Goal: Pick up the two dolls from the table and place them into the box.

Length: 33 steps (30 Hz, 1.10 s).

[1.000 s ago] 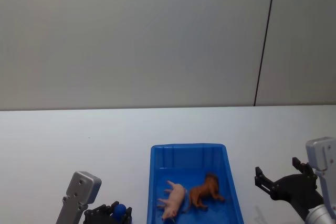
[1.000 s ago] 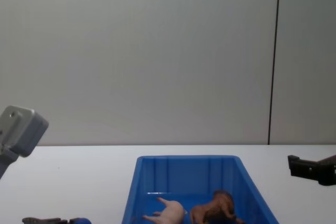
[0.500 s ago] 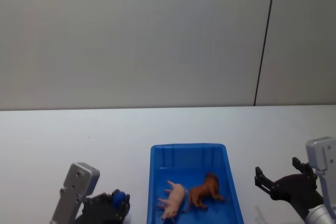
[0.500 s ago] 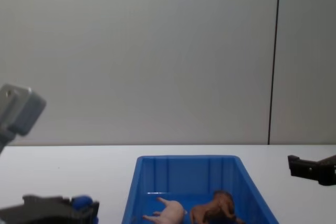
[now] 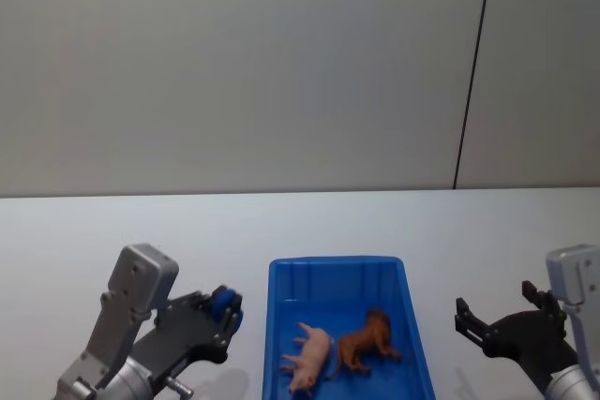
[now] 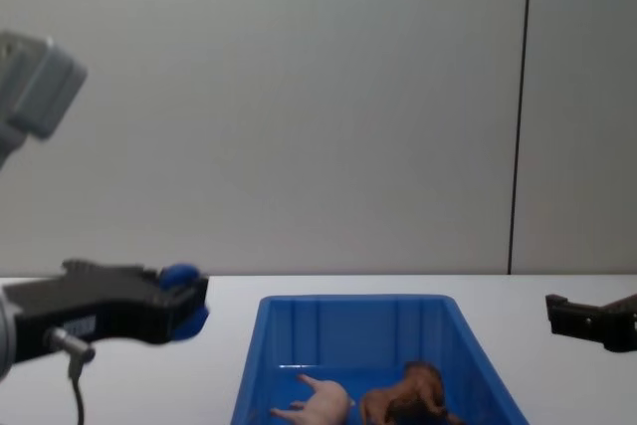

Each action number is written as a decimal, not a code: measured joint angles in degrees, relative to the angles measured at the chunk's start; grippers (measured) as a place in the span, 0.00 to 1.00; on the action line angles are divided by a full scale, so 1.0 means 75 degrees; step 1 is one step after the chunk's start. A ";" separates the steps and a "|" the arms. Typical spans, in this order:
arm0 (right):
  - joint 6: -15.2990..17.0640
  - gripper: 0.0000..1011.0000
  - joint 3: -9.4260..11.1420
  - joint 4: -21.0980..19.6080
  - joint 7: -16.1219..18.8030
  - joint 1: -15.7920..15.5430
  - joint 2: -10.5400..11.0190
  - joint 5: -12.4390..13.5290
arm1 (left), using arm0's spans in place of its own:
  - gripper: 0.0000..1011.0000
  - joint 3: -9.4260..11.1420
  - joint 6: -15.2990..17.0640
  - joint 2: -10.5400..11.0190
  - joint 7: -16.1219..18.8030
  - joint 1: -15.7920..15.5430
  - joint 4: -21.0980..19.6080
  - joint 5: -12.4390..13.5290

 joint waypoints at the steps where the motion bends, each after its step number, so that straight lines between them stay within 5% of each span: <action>1: 0.0000 0.99 0.0000 0.0000 0.0000 0.0000 0.0000 0.0000 | 0.17 -0.0012 -0.0039 -0.0002 -0.0117 -0.0039 -0.0031 0.0002; 19: 0.0000 0.99 0.0000 0.0000 0.0000 0.0000 0.0000 0.0000 | 0.16 0.0018 -0.0585 -0.0315 -0.1800 -0.0568 0.0038 -0.0320; 33: 0.0000 0.99 0.0000 0.0000 0.0000 0.0000 0.0000 0.0000 | 0.57 0.0217 -0.0939 -0.0767 -0.3218 -0.1050 0.0445 -0.0689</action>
